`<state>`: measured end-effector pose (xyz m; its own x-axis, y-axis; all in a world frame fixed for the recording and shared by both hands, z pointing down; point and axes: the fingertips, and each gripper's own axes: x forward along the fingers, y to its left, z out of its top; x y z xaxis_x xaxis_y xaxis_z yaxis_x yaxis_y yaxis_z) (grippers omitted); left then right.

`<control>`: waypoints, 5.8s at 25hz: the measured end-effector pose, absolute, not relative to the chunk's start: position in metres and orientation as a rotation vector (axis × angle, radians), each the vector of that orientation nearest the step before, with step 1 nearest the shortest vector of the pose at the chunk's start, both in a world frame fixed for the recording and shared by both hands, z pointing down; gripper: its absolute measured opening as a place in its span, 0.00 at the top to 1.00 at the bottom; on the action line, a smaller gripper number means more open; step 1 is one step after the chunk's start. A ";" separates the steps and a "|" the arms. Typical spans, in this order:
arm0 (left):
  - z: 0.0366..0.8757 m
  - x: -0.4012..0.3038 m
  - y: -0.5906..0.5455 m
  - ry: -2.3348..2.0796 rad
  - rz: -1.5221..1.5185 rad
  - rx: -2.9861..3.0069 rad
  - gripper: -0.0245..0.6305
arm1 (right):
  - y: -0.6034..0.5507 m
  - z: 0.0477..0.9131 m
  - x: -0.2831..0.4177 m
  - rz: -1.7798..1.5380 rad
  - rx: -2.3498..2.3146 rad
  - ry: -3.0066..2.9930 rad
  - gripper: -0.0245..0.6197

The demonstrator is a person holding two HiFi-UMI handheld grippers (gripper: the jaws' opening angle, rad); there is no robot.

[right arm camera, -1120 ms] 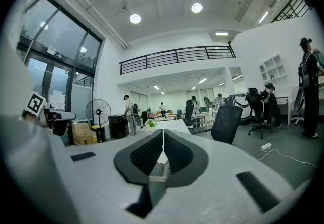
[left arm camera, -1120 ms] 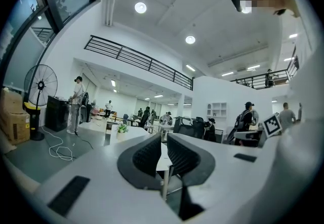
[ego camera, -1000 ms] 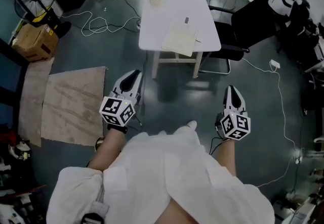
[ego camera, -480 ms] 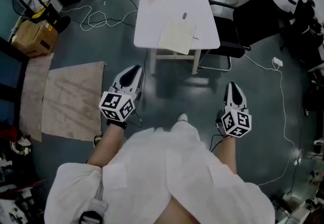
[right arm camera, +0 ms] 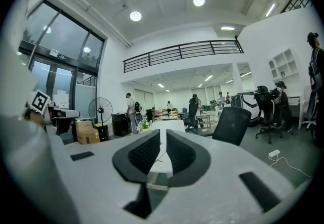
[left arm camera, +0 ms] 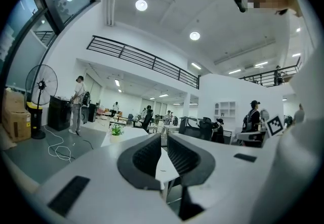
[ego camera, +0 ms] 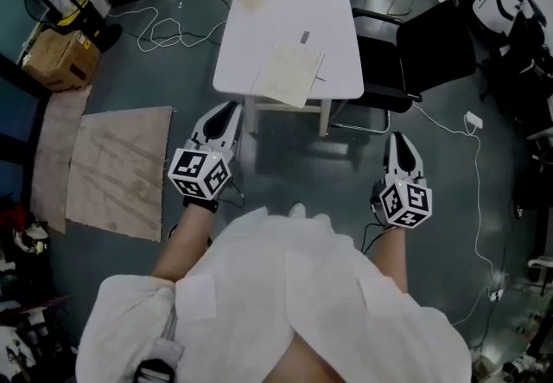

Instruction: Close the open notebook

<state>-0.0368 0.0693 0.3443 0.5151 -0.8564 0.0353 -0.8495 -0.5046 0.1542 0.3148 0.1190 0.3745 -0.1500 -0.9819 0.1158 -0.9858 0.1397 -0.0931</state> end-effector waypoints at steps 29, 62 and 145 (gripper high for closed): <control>0.387 -0.074 -0.061 -1.581 -0.017 2.441 0.91 | -0.050 0.418 0.261 0.339 1.751 -2.451 0.80; 0.471 -0.114 -0.209 -1.373 0.177 2.437 0.91 | -0.194 0.561 0.103 0.342 1.091 -2.332 0.68; 0.483 -0.101 -0.205 -1.304 0.197 2.426 0.91 | -0.147 0.623 0.041 0.044 0.429 -1.961 0.90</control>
<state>-0.1012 -0.2051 0.4829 0.5603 -0.7735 0.2963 -0.8265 -0.4985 0.2614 0.0408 -0.1471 0.6229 -0.3584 -0.2774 0.8914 -0.3167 0.9343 0.1635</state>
